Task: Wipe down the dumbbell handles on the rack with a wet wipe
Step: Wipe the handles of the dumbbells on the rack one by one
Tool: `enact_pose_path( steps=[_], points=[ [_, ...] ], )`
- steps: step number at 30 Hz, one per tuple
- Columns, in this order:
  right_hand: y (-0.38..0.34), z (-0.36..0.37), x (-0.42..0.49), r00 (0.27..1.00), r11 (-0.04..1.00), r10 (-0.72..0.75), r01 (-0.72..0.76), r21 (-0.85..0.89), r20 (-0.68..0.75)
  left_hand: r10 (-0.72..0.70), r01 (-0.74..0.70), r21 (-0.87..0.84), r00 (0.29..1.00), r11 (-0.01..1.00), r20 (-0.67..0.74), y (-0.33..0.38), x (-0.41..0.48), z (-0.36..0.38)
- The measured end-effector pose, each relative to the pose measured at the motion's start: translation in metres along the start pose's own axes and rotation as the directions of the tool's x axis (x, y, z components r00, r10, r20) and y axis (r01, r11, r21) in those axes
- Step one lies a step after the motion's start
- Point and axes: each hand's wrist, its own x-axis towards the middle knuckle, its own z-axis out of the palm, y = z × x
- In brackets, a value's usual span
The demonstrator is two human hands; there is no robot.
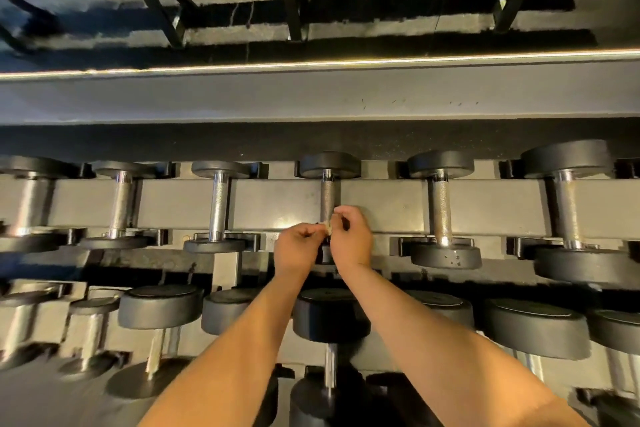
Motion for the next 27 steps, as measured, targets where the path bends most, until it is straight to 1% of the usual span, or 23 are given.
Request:
enact_pose_path(
  steps=[4,7,9,11,13,15,16,18,20,21,23,25,27],
  points=[
    [0.002,-0.019,-0.003,0.984,0.999,0.005,0.002,-0.037,0.179,-0.054,0.054,0.037,0.999,0.998,-0.002,0.01,-0.006,0.003],
    [0.0,-0.028,0.0,0.958,0.996,0.022,0.003,-0.088,0.285,-0.022,0.026,0.114,0.999,0.993,-0.033,0.013,-0.014,0.01],
    [-0.004,-0.031,0.006,0.944,0.995,0.045,-0.012,-0.103,0.326,-0.009,0.016,0.175,0.999,0.984,-0.038,0.013,-0.018,0.013],
    [-0.006,-0.031,0.011,0.936,0.993,0.057,-0.018,-0.114,0.346,0.048,-0.042,0.18,0.999,0.983,-0.026,0.012,-0.019,0.013],
    [-0.009,-0.029,0.014,0.936,0.993,0.064,-0.027,-0.112,0.347,0.122,-0.116,0.158,0.992,0.981,-0.031,0.013,-0.02,0.013],
    [-0.012,-0.028,0.02,0.952,0.997,0.028,-0.003,-0.083,0.304,0.16,-0.148,0.132,0.983,0.98,-0.087,0.017,-0.02,0.015],
    [-0.014,-0.029,0.025,0.966,0.998,0.005,0.01,-0.057,0.257,0.157,-0.141,0.115,0.978,0.983,-0.138,0.018,-0.018,0.017],
    [-0.021,-0.031,0.036,0.993,0.999,-0.028,0.024,0.031,0.115,0.122,-0.103,0.092,0.965,0.99,-0.231,0.019,-0.014,0.023],
    [-0.027,-0.029,0.048,0.999,0.995,-0.048,0.047,0.085,0.012,0.102,-0.07,0.127,0.959,0.989,-0.266,0.02,-0.011,0.032],
    [-0.028,-0.024,0.053,0.998,0.995,-0.062,0.061,0.082,0.009,0.114,-0.063,0.19,0.954,0.98,-0.276,0.021,-0.011,0.037],
    [-0.028,-0.014,0.059,0.99,0.991,-0.122,0.118,0.056,0.07,0.15,-0.05,0.309,0.939,0.95,-0.31,0.022,-0.013,0.043],
    [-0.027,-0.004,0.061,0.975,0.983,-0.184,0.184,0.014,0.125,0.158,-0.043,0.326,0.93,0.945,-0.333,0.022,-0.013,0.046],
    [-0.022,0.003,0.062,0.968,0.975,-0.212,0.22,-0.04,0.136,0.155,-0.043,0.323,0.932,0.945,-0.328,0.019,-0.01,0.045]
  ],
)
